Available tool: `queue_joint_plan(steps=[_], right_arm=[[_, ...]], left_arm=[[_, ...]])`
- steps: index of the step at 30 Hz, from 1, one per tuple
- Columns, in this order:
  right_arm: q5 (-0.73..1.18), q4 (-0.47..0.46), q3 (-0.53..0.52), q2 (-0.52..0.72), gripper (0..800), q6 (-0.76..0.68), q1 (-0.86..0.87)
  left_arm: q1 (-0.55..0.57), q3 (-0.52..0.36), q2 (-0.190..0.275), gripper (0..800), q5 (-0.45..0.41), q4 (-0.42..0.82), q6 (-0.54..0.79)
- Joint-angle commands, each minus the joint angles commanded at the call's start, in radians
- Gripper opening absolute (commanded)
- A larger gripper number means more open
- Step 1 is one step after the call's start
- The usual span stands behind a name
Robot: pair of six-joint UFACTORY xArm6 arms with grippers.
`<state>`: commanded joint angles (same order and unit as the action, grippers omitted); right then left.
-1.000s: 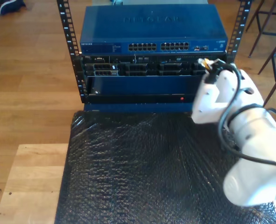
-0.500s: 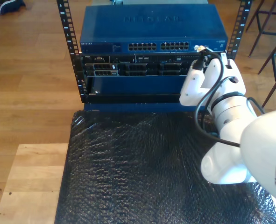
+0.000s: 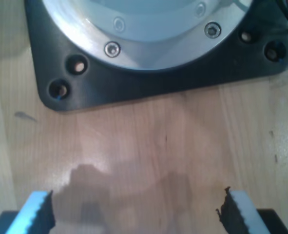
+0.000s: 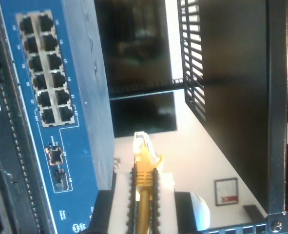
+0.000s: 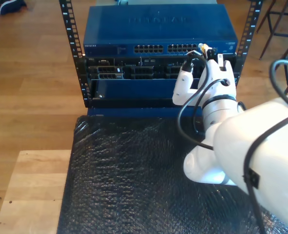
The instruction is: Grab the cable and plug it in
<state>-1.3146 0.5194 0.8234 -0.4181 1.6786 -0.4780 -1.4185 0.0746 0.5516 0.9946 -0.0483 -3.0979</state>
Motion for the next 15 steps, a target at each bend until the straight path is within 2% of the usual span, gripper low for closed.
queue_joint_plan(steps=[6, 15], right_arm=[[-0.002, 0.02, 0.04, -0.054, 0, 0.028, -0.002], [-0.006, 0.112, 0.132, -0.14, 0, 0.095, -0.023]], left_arm=[[0.0, 0.0, 0.0, 799, 0.002, 0.0, 0.0], [0.0, 0.0, 0.0, 799, 0.002, 0.0, 0.0]])
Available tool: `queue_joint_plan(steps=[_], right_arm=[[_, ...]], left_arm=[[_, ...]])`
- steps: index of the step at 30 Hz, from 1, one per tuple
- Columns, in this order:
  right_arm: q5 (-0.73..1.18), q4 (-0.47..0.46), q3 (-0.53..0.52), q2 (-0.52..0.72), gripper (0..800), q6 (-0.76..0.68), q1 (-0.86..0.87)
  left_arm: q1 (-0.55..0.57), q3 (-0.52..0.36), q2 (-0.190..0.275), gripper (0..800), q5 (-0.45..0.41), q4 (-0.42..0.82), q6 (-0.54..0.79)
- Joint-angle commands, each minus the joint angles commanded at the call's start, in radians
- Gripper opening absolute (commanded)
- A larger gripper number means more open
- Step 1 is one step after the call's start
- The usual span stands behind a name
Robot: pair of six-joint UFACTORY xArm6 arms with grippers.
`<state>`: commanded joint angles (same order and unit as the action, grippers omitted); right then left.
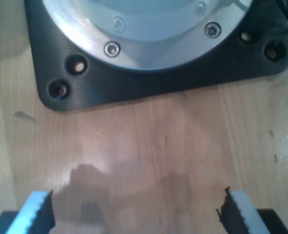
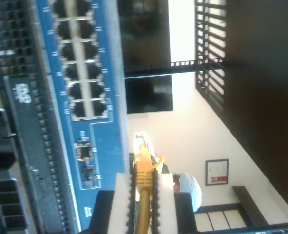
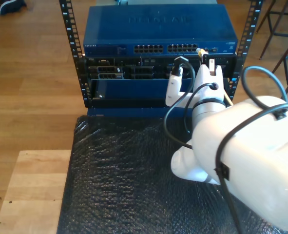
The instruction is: Grab the cable and plug it in
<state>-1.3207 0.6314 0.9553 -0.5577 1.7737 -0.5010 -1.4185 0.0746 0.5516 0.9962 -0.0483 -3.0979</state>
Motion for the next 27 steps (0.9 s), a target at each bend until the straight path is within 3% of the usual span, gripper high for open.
queue_joint_plan(steps=[10, 27], right_arm=[[0.0, 0.011, 0.12, -0.087, 0, 0.049, -0.005], [0.002, 0.069, 0.226, -0.153, 0, 0.115, -0.005]], left_arm=[[0.0, 0.0, 0.0, 799, 0.0, 0.0, 0.0], [0.0, 0.0, 0.0, 800, -0.002, 0.0, 0.0]])
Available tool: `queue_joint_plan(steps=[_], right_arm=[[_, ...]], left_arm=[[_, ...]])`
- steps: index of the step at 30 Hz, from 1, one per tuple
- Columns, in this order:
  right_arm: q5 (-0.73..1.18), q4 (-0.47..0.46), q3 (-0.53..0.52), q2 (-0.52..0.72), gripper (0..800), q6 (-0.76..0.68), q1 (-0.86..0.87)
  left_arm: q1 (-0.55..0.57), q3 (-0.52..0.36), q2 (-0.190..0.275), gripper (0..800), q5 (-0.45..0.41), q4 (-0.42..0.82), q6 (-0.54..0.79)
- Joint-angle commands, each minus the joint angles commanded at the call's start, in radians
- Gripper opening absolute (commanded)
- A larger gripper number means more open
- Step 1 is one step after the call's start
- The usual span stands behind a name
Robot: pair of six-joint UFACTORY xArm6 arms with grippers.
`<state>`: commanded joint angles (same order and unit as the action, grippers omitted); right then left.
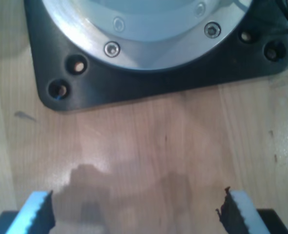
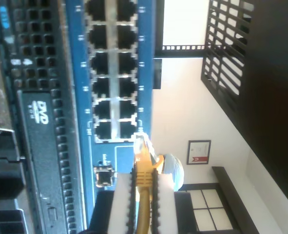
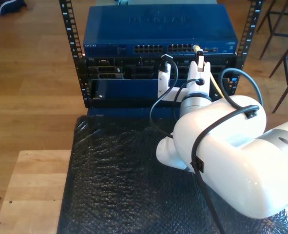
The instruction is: Grab the cable and plug it in
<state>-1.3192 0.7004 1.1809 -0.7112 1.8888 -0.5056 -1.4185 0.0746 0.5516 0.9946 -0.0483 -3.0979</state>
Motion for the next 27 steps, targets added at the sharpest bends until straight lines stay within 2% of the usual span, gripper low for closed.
queue_joint_plan(steps=[4, 27], right_arm=[[0.0, 0.029, 0.011, -0.011, 0, 0.014, 0.0], [0.008, 0.026, 0.021, -0.017, 0, 0.018, 0.0]], left_arm=[[0.0, 0.0, 0.0, 799, 0.002, 0.0, 0.0], [0.0, 0.0, 0.0, 799, 0.002, 0.0, 0.0]])
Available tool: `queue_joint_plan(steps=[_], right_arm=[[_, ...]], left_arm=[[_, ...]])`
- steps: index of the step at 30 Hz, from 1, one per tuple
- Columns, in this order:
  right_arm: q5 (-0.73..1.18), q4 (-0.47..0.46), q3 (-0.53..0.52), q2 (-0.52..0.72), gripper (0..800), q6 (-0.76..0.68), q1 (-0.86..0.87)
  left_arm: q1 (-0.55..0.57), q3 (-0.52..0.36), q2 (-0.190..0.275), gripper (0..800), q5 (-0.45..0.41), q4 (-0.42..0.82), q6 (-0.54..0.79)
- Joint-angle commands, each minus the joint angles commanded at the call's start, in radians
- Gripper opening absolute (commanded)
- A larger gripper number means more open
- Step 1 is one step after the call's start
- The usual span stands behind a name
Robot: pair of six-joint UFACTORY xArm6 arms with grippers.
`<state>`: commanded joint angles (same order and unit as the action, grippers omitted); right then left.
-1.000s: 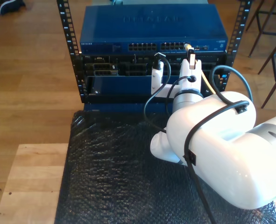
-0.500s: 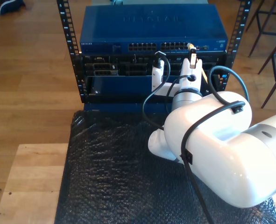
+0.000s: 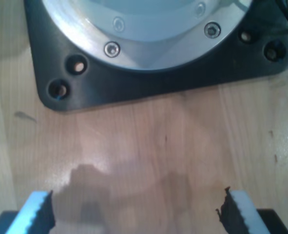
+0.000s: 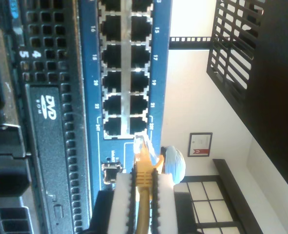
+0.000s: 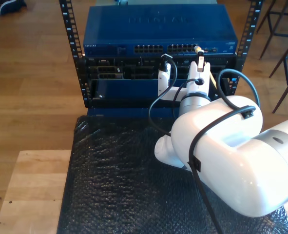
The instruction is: Grab the cable and plug it in
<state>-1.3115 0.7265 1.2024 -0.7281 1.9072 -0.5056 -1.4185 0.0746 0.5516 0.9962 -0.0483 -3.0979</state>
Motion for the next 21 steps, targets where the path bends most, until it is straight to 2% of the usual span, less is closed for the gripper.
queue_joint_plan(steps=[21], right_arm=[[0.005, -0.003, 0.0, 0.0, 0, -0.009, 0.0]], left_arm=[[0.0, 0.0, 0.0, 799, 0.0, 0.0, 0.0]])
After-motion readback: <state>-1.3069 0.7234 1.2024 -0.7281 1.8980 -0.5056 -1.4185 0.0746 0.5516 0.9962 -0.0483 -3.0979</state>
